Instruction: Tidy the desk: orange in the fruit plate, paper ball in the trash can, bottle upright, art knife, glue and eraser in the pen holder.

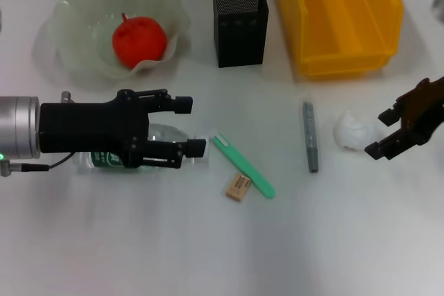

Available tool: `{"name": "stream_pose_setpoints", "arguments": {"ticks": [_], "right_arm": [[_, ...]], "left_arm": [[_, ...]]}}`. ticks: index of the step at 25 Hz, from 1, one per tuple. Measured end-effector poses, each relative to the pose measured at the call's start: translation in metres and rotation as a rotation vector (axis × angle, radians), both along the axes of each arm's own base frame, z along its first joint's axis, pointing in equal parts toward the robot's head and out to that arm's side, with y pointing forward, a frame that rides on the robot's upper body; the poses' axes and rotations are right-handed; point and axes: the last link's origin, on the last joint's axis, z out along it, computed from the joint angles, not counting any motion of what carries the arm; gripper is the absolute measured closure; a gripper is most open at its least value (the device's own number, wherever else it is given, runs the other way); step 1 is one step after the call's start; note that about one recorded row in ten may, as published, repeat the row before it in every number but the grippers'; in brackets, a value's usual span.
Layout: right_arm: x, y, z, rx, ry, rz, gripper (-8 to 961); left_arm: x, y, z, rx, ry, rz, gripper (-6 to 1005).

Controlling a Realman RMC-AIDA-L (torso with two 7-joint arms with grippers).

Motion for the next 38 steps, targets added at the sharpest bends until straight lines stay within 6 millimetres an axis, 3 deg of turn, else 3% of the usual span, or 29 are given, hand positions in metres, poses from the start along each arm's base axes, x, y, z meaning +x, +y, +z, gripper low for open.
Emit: {"name": "stream_pose_setpoints", "arguments": {"ticks": [10, 19, 28, 31, 33, 35, 36, 38], "right_arm": [[0.005, 0.011, -0.018, 0.044, -0.086, 0.074, 204], [0.011, 0.020, -0.041, 0.058, -0.127, 0.110, 208], [0.012, 0.022, -0.052, 0.033, -0.133, 0.104, 211], [0.006, 0.023, -0.047, 0.044, -0.131, 0.102, 212], [0.002, 0.023, -0.043, 0.051, -0.128, 0.100, 282], [-0.006, 0.024, -0.033, 0.071, -0.116, 0.097, 353], [-0.015, 0.025, -0.019, 0.100, -0.090, 0.093, 388], [-0.021, 0.027, -0.008, 0.131, -0.070, 0.093, 392]], "left_arm": [[-0.011, -0.002, 0.004, -0.019, 0.088, -0.006, 155], [-0.011, -0.003, 0.005, -0.018, 0.083, -0.001, 156], [-0.010, -0.003, 0.005, -0.016, 0.079, 0.000, 156], [-0.010, -0.003, 0.005, -0.015, 0.078, 0.001, 156], [-0.011, -0.003, 0.005, -0.015, 0.078, 0.002, 156], [-0.011, -0.003, 0.005, -0.014, 0.078, 0.002, 156], [-0.011, -0.003, 0.005, -0.013, 0.078, 0.000, 156], [-0.011, -0.003, 0.005, -0.012, 0.078, -0.002, 156]]}}
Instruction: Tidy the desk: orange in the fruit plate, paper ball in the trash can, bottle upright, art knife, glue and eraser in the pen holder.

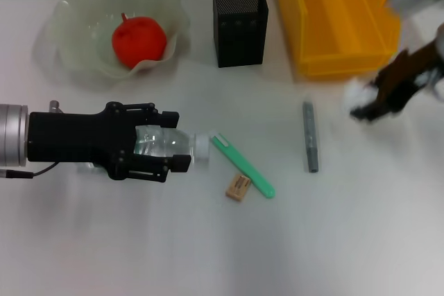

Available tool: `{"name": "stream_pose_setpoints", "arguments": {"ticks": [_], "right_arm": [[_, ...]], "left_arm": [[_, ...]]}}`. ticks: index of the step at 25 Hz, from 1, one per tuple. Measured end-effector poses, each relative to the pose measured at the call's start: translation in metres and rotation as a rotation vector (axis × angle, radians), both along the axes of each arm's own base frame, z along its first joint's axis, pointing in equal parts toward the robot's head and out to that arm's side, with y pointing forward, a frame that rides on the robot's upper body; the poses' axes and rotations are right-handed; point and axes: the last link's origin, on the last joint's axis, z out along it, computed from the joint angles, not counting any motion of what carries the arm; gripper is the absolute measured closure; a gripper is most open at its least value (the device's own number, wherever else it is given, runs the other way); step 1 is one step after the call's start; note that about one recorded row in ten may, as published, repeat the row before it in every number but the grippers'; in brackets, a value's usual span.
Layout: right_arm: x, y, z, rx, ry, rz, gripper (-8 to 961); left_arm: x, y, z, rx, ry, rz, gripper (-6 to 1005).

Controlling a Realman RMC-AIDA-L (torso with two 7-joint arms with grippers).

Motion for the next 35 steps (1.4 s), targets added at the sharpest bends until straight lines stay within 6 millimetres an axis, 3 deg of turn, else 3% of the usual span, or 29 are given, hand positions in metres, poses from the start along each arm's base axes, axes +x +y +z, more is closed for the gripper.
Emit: {"name": "stream_pose_setpoints", "arguments": {"ticks": [2, 3, 5, 8, 21, 24, 28, 35], "right_arm": [[-0.012, 0.004, 0.021, 0.067, 0.054, -0.001, 395], [-0.022, 0.010, 0.042, 0.165, 0.114, 0.001, 397], [-0.025, 0.014, 0.050, 0.217, 0.138, 0.002, 401], [-0.026, 0.036, 0.070, 0.407, 0.200, 0.002, 401], [-0.024, 0.088, 0.031, 0.539, 0.238, 0.025, 363], [-0.025, 0.089, 0.028, 0.545, 0.230, 0.042, 335], [-0.027, 0.090, 0.028, 0.576, 0.284, 0.044, 163], [-0.028, 0.071, 0.044, 0.549, 0.610, 0.122, 163]], "left_arm": [[0.000, 0.000, 0.000, 0.001, 0.000, -0.001, 156], [0.000, 0.000, 0.000, 0.001, 0.000, -0.002, 156], [0.000, 0.000, 0.000, 0.001, 0.000, -0.003, 156], [0.000, 0.000, 0.000, 0.002, 0.001, -0.006, 156], [0.002, 0.002, 0.000, 0.006, -0.003, -0.013, 156], [0.002, 0.002, 0.000, 0.006, -0.003, -0.013, 156], [0.003, 0.002, 0.001, 0.008, -0.003, -0.013, 156], [0.005, 0.004, 0.002, 0.017, -0.020, -0.017, 157]]}}
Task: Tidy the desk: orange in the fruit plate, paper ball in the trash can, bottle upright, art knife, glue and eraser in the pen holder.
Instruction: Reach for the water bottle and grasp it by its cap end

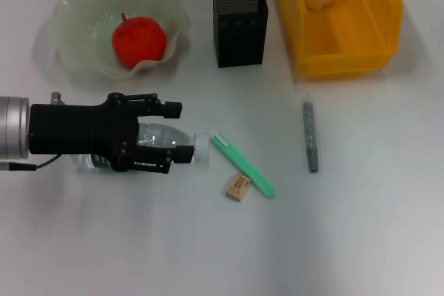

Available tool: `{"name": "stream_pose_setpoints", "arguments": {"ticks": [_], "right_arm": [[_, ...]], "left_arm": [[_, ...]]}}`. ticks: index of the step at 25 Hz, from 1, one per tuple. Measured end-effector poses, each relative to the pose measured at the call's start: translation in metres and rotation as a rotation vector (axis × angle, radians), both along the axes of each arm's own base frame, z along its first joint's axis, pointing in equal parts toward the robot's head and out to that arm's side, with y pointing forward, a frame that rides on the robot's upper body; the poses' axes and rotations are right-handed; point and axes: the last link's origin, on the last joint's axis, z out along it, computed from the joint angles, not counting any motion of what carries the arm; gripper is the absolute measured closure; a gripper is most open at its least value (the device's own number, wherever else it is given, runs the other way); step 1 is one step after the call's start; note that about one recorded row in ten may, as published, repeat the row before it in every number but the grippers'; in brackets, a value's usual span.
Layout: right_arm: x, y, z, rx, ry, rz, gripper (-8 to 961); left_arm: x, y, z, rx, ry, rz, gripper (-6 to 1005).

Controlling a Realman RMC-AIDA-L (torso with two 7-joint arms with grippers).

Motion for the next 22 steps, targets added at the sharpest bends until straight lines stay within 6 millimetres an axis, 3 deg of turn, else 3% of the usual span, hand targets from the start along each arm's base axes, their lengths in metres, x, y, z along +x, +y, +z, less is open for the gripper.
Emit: {"name": "stream_pose_setpoints", "arguments": {"ticks": [1, 2, 3, 5, 6, 9, 11, 16, 22], "right_arm": [[0.001, -0.014, 0.003, -0.062, 0.085, 0.085, 163], [0.001, -0.014, 0.003, -0.062, 0.085, 0.085, 163], [0.007, -0.032, 0.001, -0.157, 0.140, 0.181, 163], [0.011, -0.042, -0.001, -0.206, 0.154, 0.236, 163], [0.026, -0.061, -0.005, -0.291, 0.160, 0.300, 163], [0.042, -0.075, -0.010, -0.346, 0.154, 0.319, 163], [0.068, -0.098, -0.023, -0.425, 0.123, 0.330, 163], [0.100, -0.126, -0.045, -0.487, 0.095, 0.306, 163], [0.115, -0.145, -0.065, -0.531, 0.064, 0.319, 163]], "left_arm": [[0.001, 0.000, 0.001, 0.002, -0.010, -0.002, 157], [0.001, 0.000, 0.001, 0.002, -0.010, -0.002, 157], [0.002, 0.000, 0.001, 0.001, -0.016, -0.005, 157], [0.002, 0.000, 0.001, 0.001, -0.018, -0.006, 157], [0.003, 0.000, 0.001, 0.003, -0.019, -0.006, 157], [0.003, 0.001, 0.001, 0.005, -0.018, -0.006, 157], [0.003, 0.001, 0.001, 0.007, -0.017, -0.006, 157], [0.004, 0.002, 0.002, 0.008, -0.017, -0.008, 157], [0.002, 0.004, 0.006, 0.010, -0.010, -0.001, 157]]}}
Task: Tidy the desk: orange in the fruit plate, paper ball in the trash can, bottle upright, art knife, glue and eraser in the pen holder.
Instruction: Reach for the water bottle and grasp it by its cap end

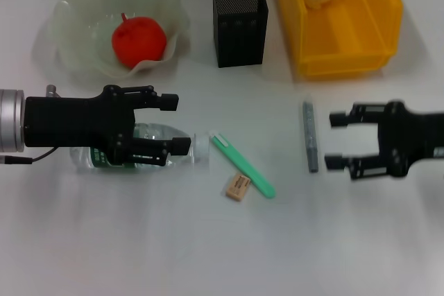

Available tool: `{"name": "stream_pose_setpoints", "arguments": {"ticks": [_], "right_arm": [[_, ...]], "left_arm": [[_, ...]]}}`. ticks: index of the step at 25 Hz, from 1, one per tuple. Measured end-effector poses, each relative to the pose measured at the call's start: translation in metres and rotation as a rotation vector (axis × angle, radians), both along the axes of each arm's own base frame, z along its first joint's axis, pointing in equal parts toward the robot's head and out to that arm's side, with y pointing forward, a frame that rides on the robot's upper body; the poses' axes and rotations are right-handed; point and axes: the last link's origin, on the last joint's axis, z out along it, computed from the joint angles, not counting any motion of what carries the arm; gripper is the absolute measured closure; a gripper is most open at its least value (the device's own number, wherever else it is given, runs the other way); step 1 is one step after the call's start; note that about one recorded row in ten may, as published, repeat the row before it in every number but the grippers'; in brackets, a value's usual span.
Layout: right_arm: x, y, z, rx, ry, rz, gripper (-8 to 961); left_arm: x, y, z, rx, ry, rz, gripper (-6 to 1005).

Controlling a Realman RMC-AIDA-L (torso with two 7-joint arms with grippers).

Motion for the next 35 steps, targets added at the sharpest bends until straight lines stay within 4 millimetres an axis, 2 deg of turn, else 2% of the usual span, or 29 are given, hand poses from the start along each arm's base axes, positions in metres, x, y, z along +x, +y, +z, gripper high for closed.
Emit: {"name": "stream_pose_setpoints", "arguments": {"ticks": [4, 9, 15, 16, 17, 18, 20, 21, 22, 23, 26, 28, 29, 35], "right_arm": [[0.011, -0.012, -0.016, 0.024, -0.032, 0.031, 164], [0.016, -0.014, -0.017, 0.042, -0.031, 0.024, 164], [0.017, -0.015, -0.015, 0.061, -0.015, 0.008, 164], [0.018, -0.015, -0.015, 0.062, -0.013, 0.007, 164], [0.018, -0.015, -0.015, 0.062, -0.013, 0.007, 164], [0.018, -0.016, -0.015, 0.062, -0.013, 0.006, 164], [0.018, -0.016, -0.015, 0.062, -0.012, 0.005, 164], [0.018, -0.017, -0.015, 0.061, -0.013, 0.003, 164], [0.018, -0.017, -0.015, 0.061, -0.013, 0.003, 164], [0.019, -0.017, -0.016, 0.061, -0.015, 0.002, 164], [0.020, -0.017, -0.017, 0.062, -0.022, -0.001, 164], [0.020, -0.016, -0.017, 0.064, -0.025, -0.003, 164], [0.021, -0.016, -0.016, 0.069, -0.030, -0.006, 164], [0.022, -0.015, -0.016, 0.075, -0.035, -0.008, 163]], "left_arm": [[-0.002, 0.002, 0.001, 0.007, 0.014, 0.010, 157], [0.000, 0.004, 0.000, 0.012, 0.017, 0.013, 157], [0.018, 0.015, -0.001, 0.009, 0.015, -0.007, 157], [0.039, 0.027, 0.000, -0.006, 0.043, -0.033, 157], [0.050, 0.032, -0.002, -0.025, 0.080, -0.056, 157], [0.057, 0.036, -0.004, -0.040, 0.118, -0.070, 157], [0.057, 0.036, -0.004, -0.040, 0.118, -0.070, 157], [0.068, 0.042, -0.008, -0.062, 0.169, -0.092, 157], [0.087, 0.052, -0.018, -0.104, 0.314, -0.127, 157], [0.094, 0.056, -0.023, -0.112, 0.388, -0.145, 157], [0.094, 0.056, -0.023, -0.112, 0.388, -0.145, 157], [0.098, 0.059, -0.027, -0.112, 0.444, -0.151, 157], [0.109, 0.064, -0.039, -0.104, 0.602, -0.181, 157], [0.114, 0.063, -0.050, -0.095, 0.708, -0.209, 157]]}}
